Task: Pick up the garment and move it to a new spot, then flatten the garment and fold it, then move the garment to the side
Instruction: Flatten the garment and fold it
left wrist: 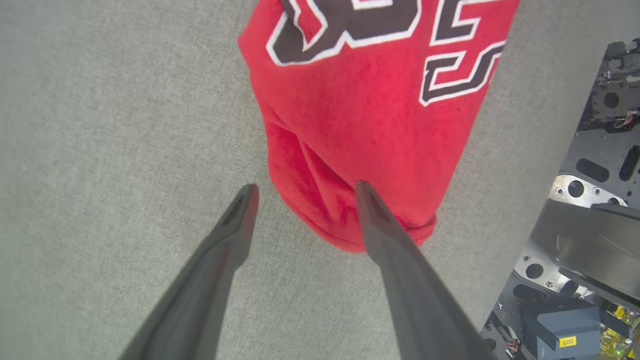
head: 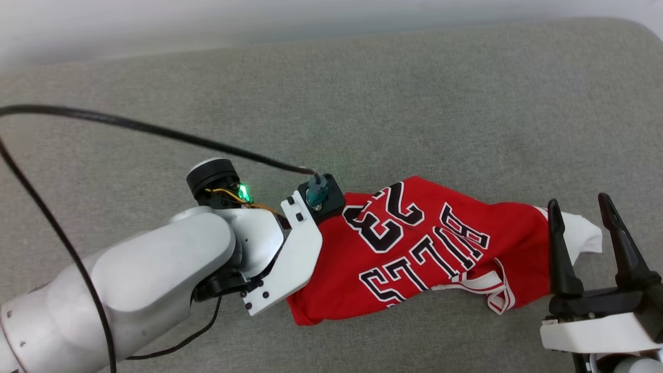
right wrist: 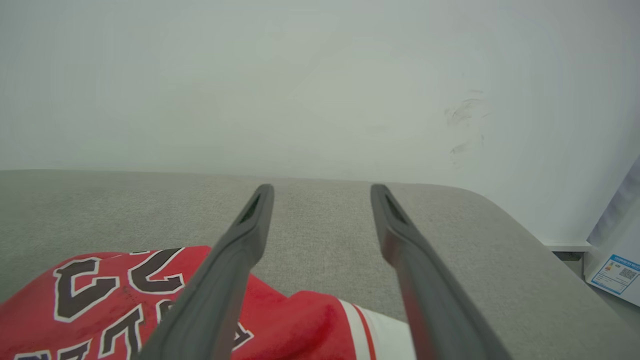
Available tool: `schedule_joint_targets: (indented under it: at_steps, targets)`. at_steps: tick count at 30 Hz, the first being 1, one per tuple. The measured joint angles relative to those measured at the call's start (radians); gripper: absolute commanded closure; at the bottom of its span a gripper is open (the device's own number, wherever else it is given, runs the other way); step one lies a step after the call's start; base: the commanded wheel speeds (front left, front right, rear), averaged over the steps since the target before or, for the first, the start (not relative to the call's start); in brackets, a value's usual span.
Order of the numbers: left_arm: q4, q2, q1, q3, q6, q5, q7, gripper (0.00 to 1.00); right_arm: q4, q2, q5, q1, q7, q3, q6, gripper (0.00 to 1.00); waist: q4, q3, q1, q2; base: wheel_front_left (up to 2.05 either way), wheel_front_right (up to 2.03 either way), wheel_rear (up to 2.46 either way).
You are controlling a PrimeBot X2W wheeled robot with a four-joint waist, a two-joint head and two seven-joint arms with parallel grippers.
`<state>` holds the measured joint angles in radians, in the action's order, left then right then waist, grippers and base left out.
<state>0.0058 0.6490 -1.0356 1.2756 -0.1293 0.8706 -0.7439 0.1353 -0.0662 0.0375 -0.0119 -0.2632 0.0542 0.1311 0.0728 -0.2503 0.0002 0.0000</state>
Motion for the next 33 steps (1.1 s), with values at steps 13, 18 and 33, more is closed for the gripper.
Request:
schedule_joint_targets:
  at_steps: [13, 18, 33]
  targets:
    - [-0.053, -0.015, 0.108, -0.007, 0.001, -0.146, -0.337, 0.00, -0.021, 0.011, -0.002, 0.080, 0.000, -0.036, 0.000, 0.00, 0.059, -0.110, -0.0001, 0.0000, 0.00, 0.00, 0.00]
    - [-0.072, 0.002, 0.122, -0.013, 0.001, -0.167, -0.342, 0.89, -0.028, 0.012, -0.002, 0.089, 0.000, -0.035, 0.000, 0.00, 0.063, -0.117, -0.0001, 0.0000, 0.00, 0.00, 0.00]
    - [-0.019, 0.121, -0.112, 0.002, 0.000, 0.087, 0.080, 1.00, -0.018, 0.014, 0.007, 0.035, 0.000, -0.008, 0.000, 0.00, -0.015, -0.029, -0.0001, 0.0000, 0.00, 0.00, 0.00]
